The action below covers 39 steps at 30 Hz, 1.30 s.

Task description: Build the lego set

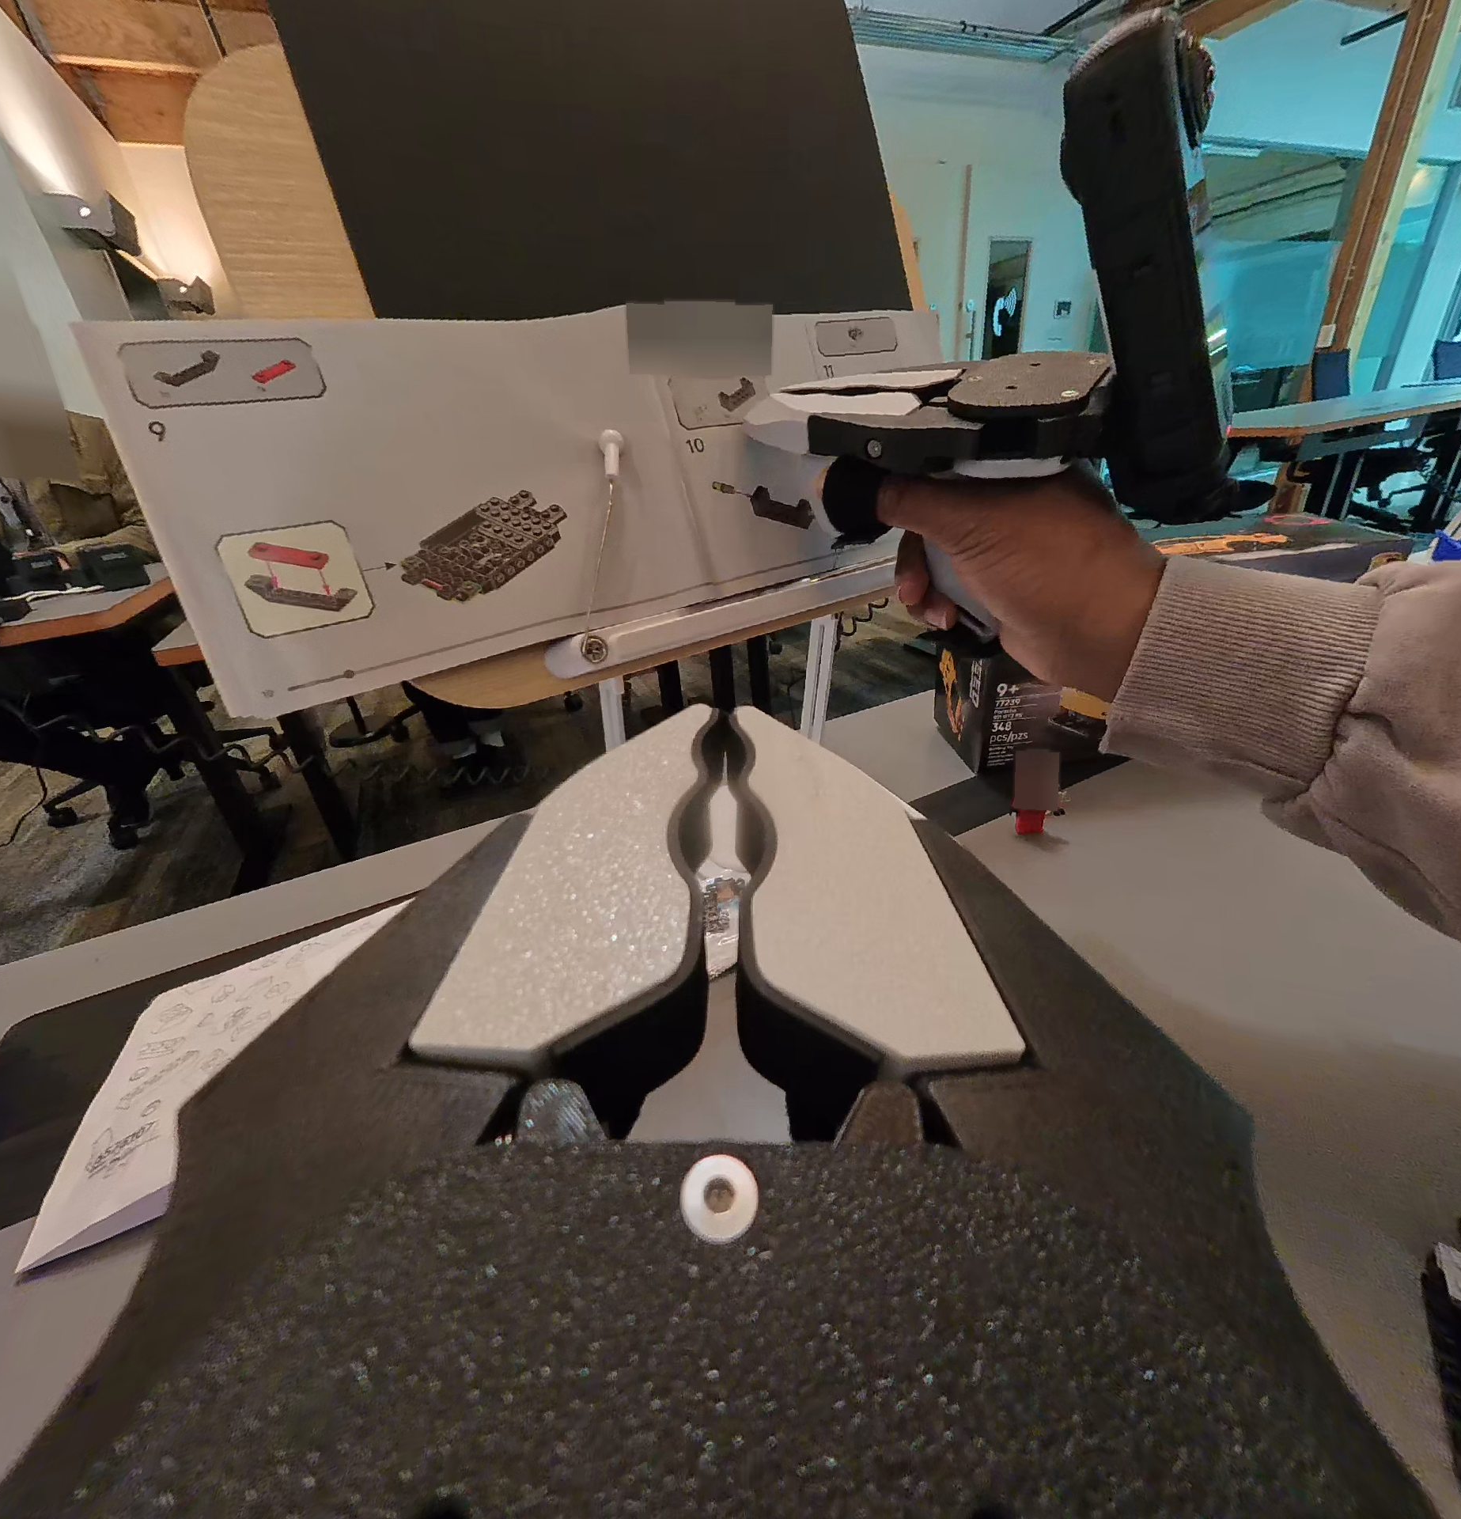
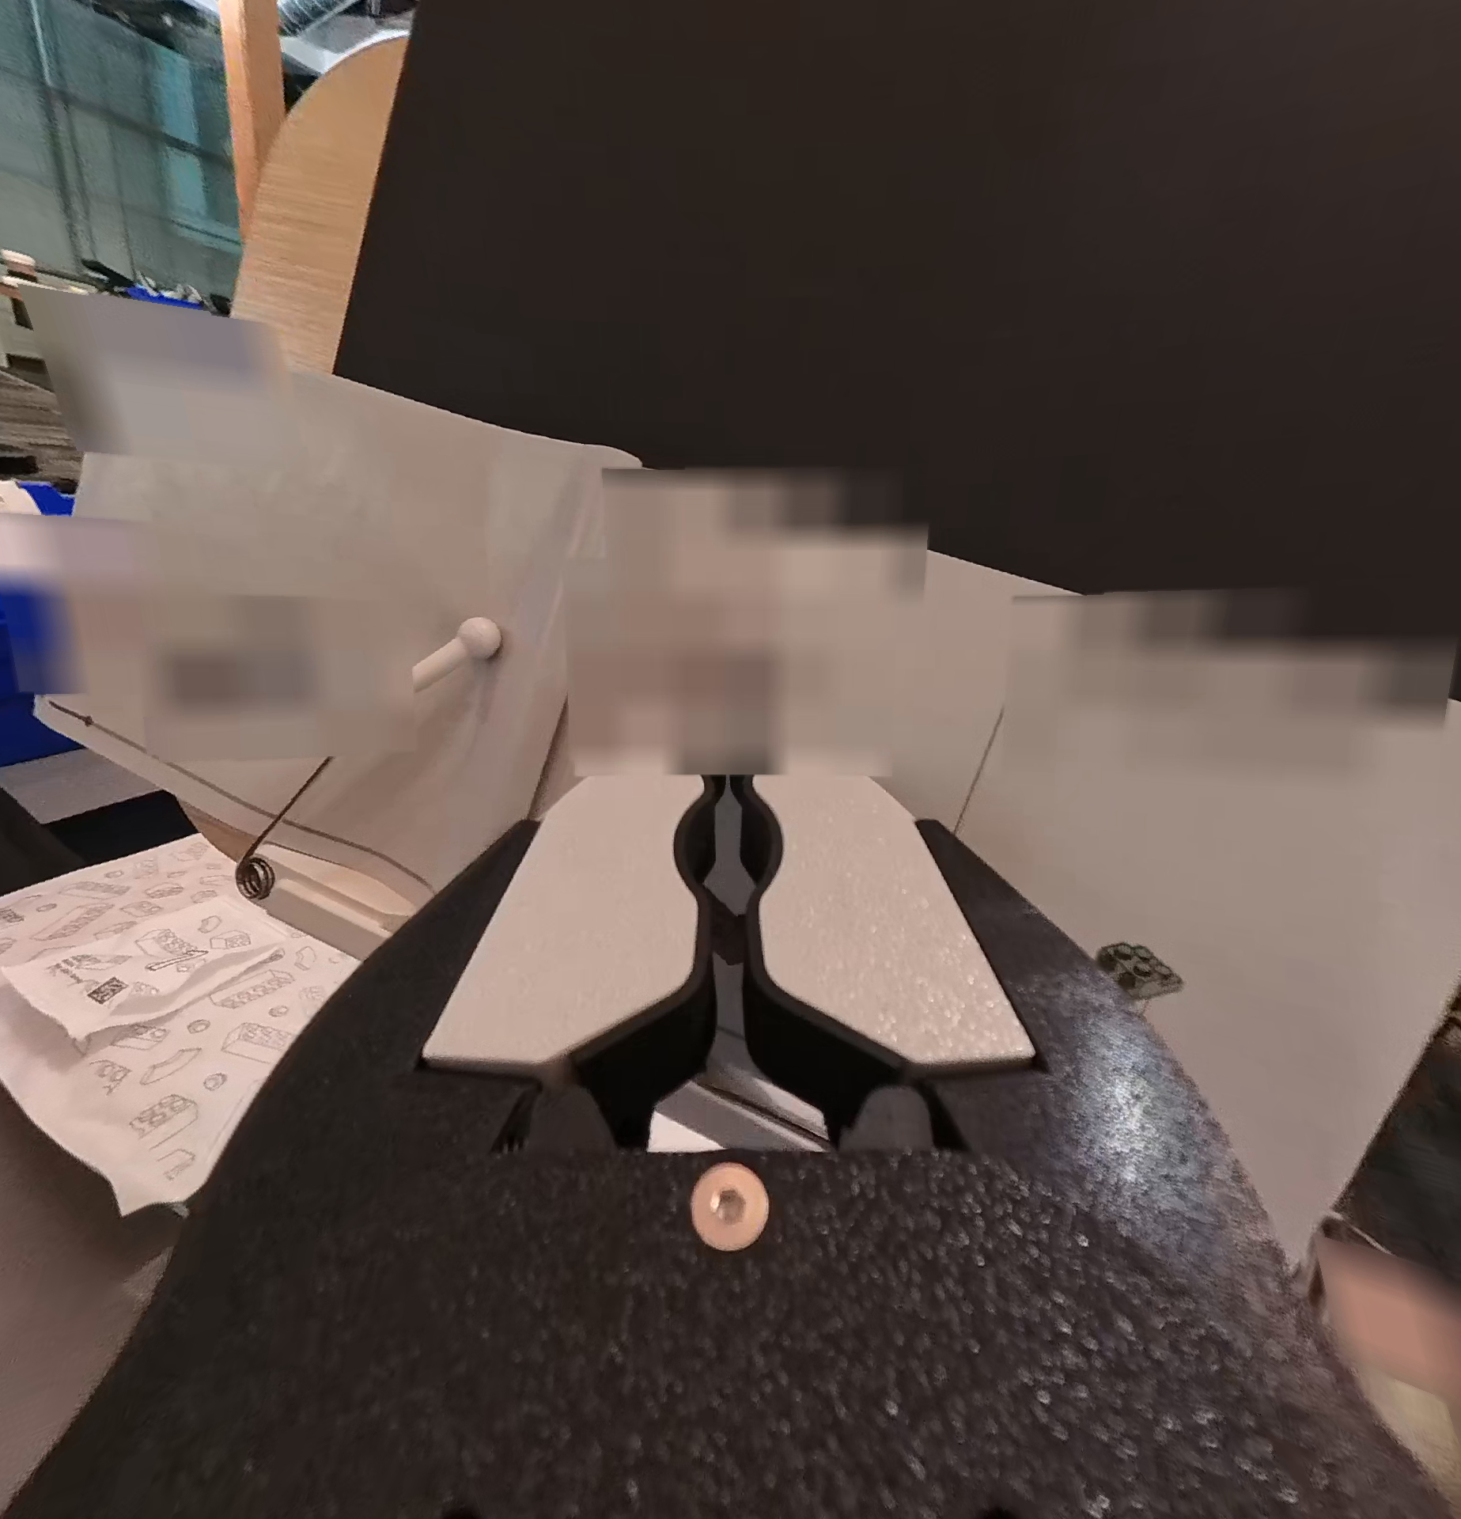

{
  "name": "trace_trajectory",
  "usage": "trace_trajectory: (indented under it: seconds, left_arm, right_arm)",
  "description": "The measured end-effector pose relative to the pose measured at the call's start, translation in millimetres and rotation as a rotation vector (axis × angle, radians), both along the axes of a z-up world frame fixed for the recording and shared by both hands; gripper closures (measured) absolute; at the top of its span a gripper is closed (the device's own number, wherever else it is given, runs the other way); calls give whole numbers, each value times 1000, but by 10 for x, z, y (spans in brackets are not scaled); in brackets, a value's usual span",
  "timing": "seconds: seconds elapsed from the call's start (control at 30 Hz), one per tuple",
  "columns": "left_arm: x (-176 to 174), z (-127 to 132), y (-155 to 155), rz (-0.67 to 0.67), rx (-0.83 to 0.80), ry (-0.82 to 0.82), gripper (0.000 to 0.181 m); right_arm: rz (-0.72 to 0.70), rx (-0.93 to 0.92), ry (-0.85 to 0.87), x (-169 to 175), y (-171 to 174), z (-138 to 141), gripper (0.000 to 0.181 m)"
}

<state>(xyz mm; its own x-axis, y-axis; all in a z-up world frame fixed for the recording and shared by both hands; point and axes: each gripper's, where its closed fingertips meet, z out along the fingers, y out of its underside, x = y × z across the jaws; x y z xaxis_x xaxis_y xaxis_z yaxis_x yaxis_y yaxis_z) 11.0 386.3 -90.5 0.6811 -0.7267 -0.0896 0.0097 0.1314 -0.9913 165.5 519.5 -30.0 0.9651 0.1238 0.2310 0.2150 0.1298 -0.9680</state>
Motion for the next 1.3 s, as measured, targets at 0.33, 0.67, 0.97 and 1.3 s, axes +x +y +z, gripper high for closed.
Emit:
trace_trajectory:
  seconds: [0.33, 0.67, 0.97, 1.3]
  left_arm:
    - [12, -21, -1, -1, -1, 6, 181]
    - [22, -24, -7, -7, -4, 3, 181]
    - [26, -26, -7, -8, -3, 4, 181]
    - [39, -25, -11, -12, -5, 4, 181]
  right_arm:
    - [-2, 11, -13, 34, -3, 68, 181]
    - [-2, 7, -17, 25, 11, 80, 181]
    - [0, 6, -32, 11, 1, 65, 181]
    - [-1, 2, -29, 13, 0, 67, 181]
